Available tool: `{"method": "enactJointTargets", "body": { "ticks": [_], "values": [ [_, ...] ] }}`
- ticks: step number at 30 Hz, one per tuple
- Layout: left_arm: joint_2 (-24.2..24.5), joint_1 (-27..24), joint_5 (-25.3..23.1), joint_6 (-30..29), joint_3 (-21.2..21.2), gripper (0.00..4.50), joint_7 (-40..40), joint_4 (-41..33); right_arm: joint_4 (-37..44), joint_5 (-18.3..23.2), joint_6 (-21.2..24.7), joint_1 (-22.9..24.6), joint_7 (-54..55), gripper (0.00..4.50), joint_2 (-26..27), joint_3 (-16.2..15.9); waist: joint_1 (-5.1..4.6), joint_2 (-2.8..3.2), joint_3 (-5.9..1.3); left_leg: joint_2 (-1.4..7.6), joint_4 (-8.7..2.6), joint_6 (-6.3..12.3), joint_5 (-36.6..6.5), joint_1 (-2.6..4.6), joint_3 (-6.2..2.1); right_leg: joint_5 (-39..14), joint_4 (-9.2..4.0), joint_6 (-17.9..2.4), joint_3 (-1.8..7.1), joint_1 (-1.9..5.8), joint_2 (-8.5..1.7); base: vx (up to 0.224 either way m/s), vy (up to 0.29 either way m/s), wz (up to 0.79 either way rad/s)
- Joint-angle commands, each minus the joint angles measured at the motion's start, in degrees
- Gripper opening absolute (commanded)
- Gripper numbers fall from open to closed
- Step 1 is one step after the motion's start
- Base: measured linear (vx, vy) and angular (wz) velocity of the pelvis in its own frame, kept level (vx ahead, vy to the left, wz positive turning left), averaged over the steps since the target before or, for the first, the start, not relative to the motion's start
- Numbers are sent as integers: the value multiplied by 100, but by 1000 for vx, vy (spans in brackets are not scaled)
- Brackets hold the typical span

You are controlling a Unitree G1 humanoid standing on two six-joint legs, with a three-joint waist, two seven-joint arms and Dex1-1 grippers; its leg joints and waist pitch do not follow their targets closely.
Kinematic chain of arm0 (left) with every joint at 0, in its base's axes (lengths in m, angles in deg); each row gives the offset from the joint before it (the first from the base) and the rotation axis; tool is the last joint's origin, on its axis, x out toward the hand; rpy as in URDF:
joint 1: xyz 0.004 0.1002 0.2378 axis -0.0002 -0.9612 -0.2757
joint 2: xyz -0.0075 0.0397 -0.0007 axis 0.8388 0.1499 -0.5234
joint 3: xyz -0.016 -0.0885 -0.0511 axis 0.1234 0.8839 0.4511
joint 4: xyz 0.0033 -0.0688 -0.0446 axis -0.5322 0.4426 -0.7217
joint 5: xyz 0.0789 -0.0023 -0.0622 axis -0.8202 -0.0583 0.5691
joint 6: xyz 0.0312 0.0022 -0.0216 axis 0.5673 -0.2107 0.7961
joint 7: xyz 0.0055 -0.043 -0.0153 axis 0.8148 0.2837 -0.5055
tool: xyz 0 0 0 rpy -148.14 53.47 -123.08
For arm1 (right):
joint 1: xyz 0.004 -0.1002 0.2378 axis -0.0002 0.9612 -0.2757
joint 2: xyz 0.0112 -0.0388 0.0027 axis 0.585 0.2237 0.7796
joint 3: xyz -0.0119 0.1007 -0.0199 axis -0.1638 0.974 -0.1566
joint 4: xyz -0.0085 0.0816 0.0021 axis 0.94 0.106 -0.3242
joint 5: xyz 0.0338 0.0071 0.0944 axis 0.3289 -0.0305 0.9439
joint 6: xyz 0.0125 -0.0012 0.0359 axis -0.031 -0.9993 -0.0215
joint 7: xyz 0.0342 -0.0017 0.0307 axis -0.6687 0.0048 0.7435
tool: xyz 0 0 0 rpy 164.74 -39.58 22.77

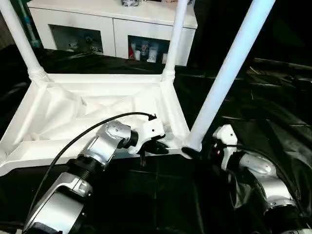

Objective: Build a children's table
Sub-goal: Rotate leg to tighten

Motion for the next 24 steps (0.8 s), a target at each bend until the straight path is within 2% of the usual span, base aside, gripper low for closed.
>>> {"method": "enactJointTargets", "body": {
  "ticks": [1,13,14,15,18,19,20,21,23,24],
  "values": [
    [-1,-277,-82,-133,-291,0,-248,195,117,91,62,42,-59,388,-88,28,24,-13,-269,378,-371,368,-1093,34,-165,-1142,-423,-1277,286,240,-475,0,0,0],
    [-72,-303,-83,-166,-277,0,-112,178,136,159,166,85,160,287,103,175,45,-8,-278,374,-365,355,-1035,44,-159,-1040,-409,-1313,280,243,-465,0,0,0],
    [-203,-269,-100,-172,-237,0,93,256,92,89,176,127,478,276,282,170,40,-24,-274,372,-363,358,-1028,39,-153,-1032,-410,-1311,287,241,-468,0,0,0],
    [-255,-254,-104,-182,-226,0,158,282,88,82,178,152,582,269,361,163,52,-11,-267,372,-368,342,-1053,41,-157,-1088,-419,-1290,287,232,-475,0,0,0],
    [-338,-239,-114,-181,-207,0,282,308,91,49,180,192,838,262,499,161,26,-1,-204,372,-422,186,-1627,81,-184,-2133,-541,-1057,278,186,-490,0,0,0],
    [-390,-249,-94,-207,-219,0,267,279,104,-16,179,238,1122,260,662,145,17,13,-199,383,-430,88,-1882,126,-204,-2564,-583,-945,279,151,-498,0,0,0],
    [-409,-254,-86,-215,-227,0,255,268,109,-53,175,258,1254,260,736,139,13,23,-201,384,-439,47,-1961,134,-216,-2679,-599,-903,280,143,-505,0,0,0],
    [-426,-257,-79,-222,-239,0,233,258,135,-90,163,294,1373,259,827,120,-20,29,-205,386,-474,-32,-2069,101,-256,-2850,-613,-785,269,162,-513,0,0,0],
    [-426,-256,-82,-216,-242,0,228,260,180,-112,149,329,1387,259,857,102,-51,28,-202,388,-484,-71,-2198,110,-267,-2914,-637,-723,264,143,-510,0,0,0],
    [-416,-242,-89,-187,-238,0,219,291,310,-10,162,393,1343,259,917,169,-59,47,-206,394,-491,-69,-2229,121,-268,-2840,-641,-732,272,135,-513,0,0,0]
  ]
}}
